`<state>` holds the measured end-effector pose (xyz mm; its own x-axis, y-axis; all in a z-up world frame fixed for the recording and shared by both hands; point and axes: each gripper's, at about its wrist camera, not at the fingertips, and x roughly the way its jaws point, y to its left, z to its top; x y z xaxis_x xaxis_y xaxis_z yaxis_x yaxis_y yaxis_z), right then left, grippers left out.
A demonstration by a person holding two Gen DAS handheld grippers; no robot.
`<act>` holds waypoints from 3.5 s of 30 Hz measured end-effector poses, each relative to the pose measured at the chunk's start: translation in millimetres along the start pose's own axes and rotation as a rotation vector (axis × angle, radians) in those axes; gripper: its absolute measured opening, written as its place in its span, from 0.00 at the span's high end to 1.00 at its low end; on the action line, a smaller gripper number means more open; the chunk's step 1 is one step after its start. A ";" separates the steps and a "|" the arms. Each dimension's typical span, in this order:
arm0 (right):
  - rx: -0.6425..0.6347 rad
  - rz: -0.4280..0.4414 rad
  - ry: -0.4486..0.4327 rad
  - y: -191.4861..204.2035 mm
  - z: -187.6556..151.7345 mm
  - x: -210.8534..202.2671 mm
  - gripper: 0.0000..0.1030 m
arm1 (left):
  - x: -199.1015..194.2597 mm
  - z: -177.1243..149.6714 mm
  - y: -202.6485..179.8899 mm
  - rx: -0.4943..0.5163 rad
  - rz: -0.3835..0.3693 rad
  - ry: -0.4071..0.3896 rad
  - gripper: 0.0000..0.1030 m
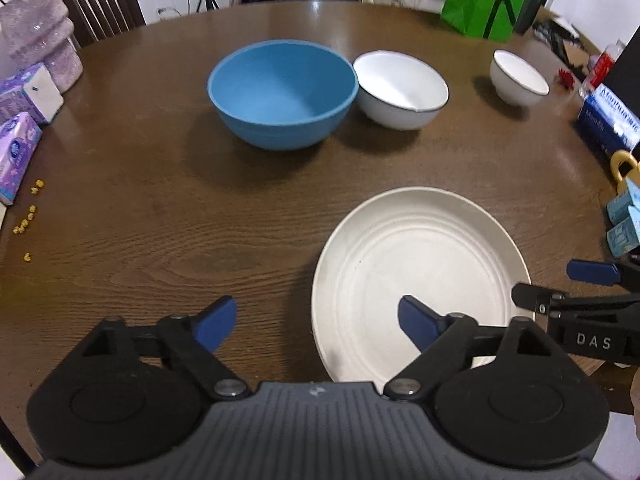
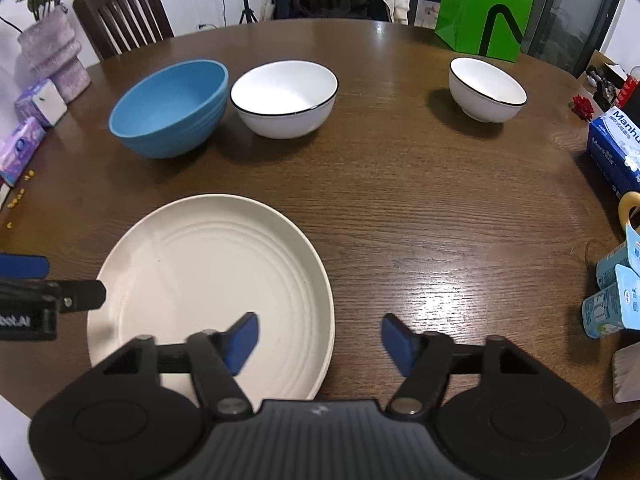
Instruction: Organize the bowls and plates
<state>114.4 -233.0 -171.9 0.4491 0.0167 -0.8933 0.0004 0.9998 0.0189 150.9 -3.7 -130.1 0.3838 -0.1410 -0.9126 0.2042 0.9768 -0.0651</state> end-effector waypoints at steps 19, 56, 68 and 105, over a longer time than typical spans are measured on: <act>0.023 0.064 -0.139 -4.2 -29.5 -44.1 0.00 | -61.7 -35.0 20.8 -0.074 0.014 -0.242 0.00; -0.126 0.227 -0.316 -22.0 -28.7 -130.3 0.00 | -145.3 -85.0 -32.7 -0.295 0.132 -0.407 0.00; -0.101 0.261 -0.281 -34.1 -17.1 -118.2 0.00 | -146.0 -73.4 -37.8 -0.272 0.156 -0.407 0.00; 0.100 0.059 -0.203 62.4 98.2 -38.9 0.01 | -59.7 83.3 124.4 -0.113 0.002 -0.282 0.00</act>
<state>184.7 -172.2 -91.9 0.6218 0.0624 -0.7807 0.0532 0.9912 0.1216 228.3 112.8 -50.1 0.6220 -0.1631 -0.7658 0.1080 0.9866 -0.1224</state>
